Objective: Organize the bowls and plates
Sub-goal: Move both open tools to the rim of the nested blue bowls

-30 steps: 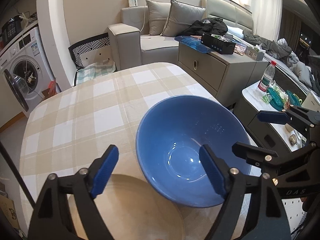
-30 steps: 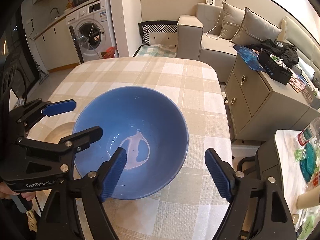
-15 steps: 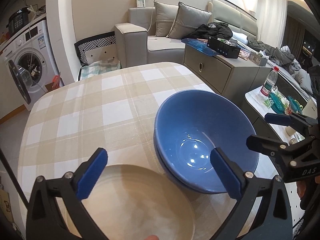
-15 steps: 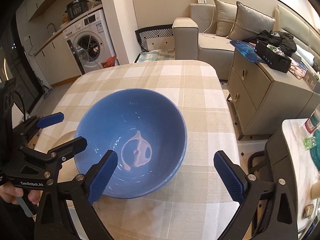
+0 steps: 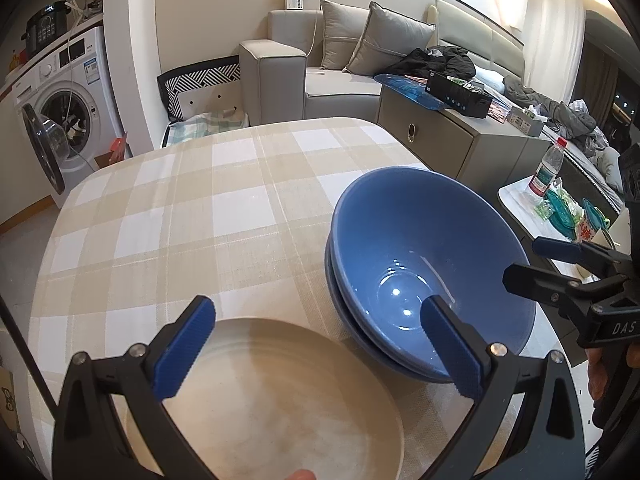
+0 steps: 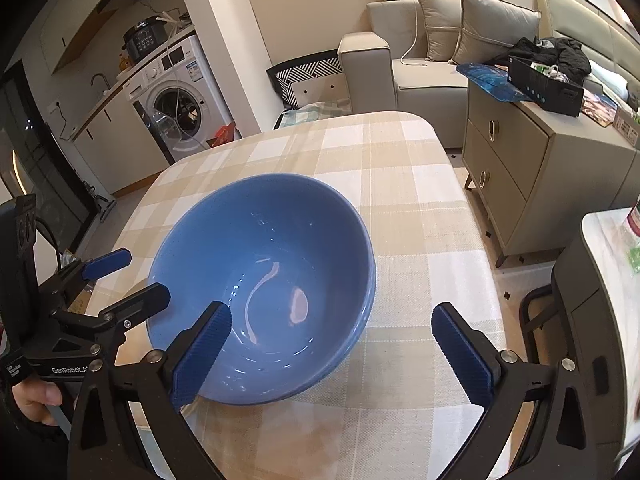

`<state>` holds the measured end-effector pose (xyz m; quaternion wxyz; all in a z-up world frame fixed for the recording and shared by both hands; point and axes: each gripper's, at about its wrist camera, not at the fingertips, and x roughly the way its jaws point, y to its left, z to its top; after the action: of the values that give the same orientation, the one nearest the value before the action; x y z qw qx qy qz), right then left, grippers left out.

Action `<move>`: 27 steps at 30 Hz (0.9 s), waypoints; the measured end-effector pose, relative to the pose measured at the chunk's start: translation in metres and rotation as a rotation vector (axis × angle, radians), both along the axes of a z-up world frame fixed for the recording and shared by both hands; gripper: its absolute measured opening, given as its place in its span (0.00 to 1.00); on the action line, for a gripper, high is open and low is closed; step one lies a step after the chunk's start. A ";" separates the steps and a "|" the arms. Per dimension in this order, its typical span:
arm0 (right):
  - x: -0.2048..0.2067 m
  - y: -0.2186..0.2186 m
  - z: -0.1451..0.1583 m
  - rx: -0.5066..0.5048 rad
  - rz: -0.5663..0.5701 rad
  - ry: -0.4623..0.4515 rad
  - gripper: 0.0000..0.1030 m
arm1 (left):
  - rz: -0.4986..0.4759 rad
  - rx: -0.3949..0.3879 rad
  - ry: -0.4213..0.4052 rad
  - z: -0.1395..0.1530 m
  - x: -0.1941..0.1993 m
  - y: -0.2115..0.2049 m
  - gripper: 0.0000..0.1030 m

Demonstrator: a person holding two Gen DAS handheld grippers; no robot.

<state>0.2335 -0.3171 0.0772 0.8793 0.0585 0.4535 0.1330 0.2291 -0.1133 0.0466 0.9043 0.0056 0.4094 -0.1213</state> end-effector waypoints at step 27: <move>0.008 0.005 -0.035 0.059 -0.003 0.070 0.99 | 0.018 -0.034 0.049 -0.020 0.016 -0.003 1.00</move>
<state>0.2412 -0.3116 0.0425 0.8609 0.0897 0.4798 0.1431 0.2449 -0.1160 0.0271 0.8949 -0.0166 0.4293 -0.1205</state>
